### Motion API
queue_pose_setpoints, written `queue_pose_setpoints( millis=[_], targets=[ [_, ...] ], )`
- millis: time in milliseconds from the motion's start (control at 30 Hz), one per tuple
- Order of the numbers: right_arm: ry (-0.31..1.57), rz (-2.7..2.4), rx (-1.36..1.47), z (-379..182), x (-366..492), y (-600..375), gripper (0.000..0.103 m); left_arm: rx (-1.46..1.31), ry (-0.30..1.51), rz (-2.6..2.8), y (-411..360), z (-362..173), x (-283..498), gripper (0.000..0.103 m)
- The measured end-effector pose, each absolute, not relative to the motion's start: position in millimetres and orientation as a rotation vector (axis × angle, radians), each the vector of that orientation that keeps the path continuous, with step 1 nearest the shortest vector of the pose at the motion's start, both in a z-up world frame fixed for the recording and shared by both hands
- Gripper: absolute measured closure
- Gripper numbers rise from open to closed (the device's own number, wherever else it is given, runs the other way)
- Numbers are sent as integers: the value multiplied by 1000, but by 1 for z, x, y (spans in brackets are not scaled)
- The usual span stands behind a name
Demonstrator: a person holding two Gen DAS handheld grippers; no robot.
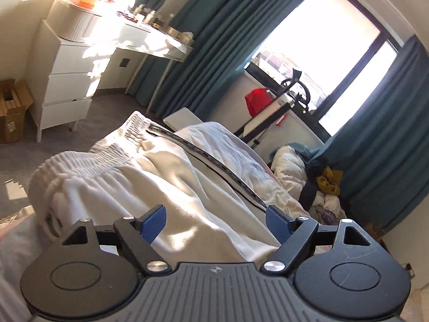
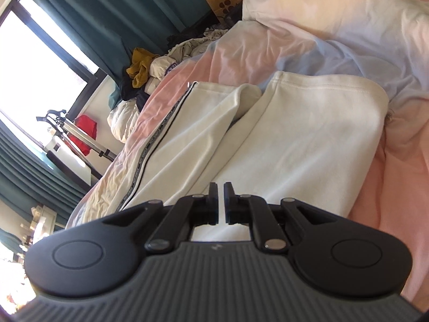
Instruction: Fold clothes
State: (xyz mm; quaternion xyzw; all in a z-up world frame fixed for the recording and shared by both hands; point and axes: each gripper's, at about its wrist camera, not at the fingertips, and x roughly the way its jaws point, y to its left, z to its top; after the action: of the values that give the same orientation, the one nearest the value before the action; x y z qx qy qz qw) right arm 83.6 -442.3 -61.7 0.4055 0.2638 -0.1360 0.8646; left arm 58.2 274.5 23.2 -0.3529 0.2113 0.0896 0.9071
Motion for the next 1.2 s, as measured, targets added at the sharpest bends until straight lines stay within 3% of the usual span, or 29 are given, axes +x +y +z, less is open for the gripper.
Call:
queue_pose_setpoints(
  millis=[300,400,467,567,700,800,900,1000,1067,1133,1200],
  targets=[
    [541,-408,1080,-87,54,-483,91,-988,423,416,344,21,-5,16],
    [505,-451,1125,-91,43,-494,71,-1060,478,434,350,5,-4,16],
    [474,-482,1157,-93,36,-502,44,-1104,503,428,351,-7,0,16],
    [424,-556,1198,-97,25,-514,20,-1123,539,397,347,-25,12,19],
    [401,-603,1283,-112,18,-527,20,-1226,612,322,348,-55,26,27],
    [413,-579,1318,-126,25,-532,20,-1305,621,287,352,-69,28,30],
    [421,-558,1292,-132,38,-535,23,-1309,625,282,348,-75,31,39],
    [434,-573,1256,-140,53,-539,39,-1287,626,302,344,-77,33,60],
    [438,-579,1248,-144,59,-540,69,-1282,613,317,342,-79,32,84],
    [445,-588,1197,-141,63,-537,92,-1282,594,317,341,-80,28,89],
    [444,-593,1138,-135,66,-534,95,-1273,565,322,338,-77,22,91]
  ],
)
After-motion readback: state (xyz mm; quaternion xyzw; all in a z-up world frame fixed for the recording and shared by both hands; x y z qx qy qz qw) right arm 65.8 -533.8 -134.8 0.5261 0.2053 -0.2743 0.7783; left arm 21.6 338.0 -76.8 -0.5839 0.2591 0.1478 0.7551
